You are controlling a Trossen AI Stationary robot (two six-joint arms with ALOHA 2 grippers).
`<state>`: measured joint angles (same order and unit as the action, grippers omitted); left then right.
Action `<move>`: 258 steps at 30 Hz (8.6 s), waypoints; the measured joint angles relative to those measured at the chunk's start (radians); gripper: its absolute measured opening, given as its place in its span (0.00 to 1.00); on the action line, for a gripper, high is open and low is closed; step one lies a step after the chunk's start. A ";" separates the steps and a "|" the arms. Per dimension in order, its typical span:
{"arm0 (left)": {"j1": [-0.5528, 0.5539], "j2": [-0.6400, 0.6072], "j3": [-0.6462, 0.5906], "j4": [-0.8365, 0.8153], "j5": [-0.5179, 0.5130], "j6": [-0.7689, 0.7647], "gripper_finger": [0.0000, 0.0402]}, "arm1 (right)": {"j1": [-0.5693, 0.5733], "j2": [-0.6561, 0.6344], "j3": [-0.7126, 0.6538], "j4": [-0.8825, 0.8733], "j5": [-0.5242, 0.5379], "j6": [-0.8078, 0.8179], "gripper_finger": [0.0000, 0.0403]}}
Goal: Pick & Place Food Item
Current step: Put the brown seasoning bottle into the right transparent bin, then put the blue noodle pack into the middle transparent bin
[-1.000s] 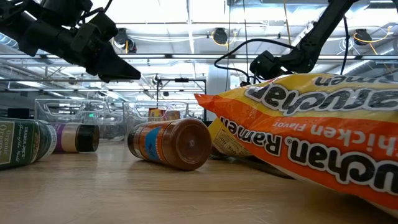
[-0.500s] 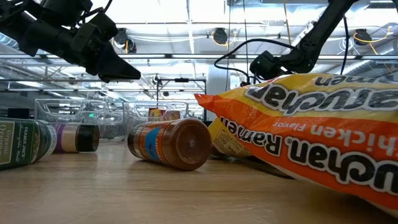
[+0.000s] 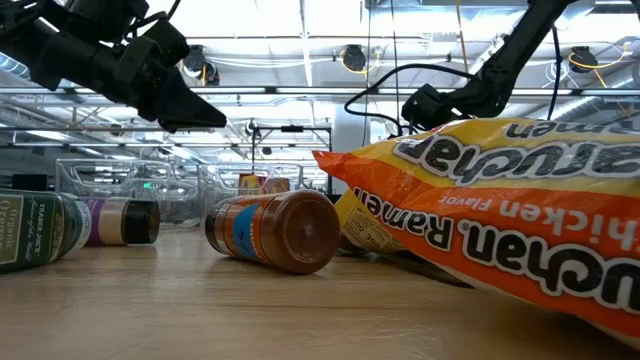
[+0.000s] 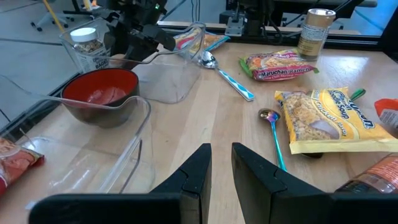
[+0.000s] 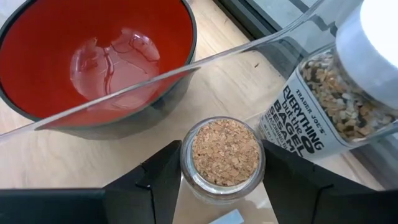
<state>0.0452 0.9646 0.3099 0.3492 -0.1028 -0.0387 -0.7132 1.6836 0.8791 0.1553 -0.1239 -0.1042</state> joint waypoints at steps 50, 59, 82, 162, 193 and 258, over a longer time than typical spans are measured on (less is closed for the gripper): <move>0.000 0.000 0.000 0.072 -0.001 0.067 0.18 | -0.007 0.000 -0.083 0.163 0.019 0.067 0.49; 0.000 0.000 0.000 0.072 -0.001 0.067 0.18 | -0.007 0.000 -0.083 0.171 0.019 0.067 0.53; 0.000 0.000 0.000 0.071 -0.001 0.079 0.18 | -0.007 -0.002 -0.083 0.192 0.022 0.038 0.54; -0.059 0.100 0.000 0.257 0.051 0.038 0.18 | 0.446 -0.508 -0.611 0.999 -0.030 0.096 0.51; -0.059 0.145 0.000 0.409 0.051 0.034 0.18 | 0.438 -0.697 0.112 -0.961 0.724 0.248 0.47; 0.127 0.145 0.011 0.410 0.372 0.243 0.18 | -0.194 -0.151 0.067 -1.260 0.381 0.138 0.29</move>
<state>0.1719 1.1095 0.3214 0.7593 0.2695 0.2047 -0.9070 1.5326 0.9459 -1.1043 0.2569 0.0338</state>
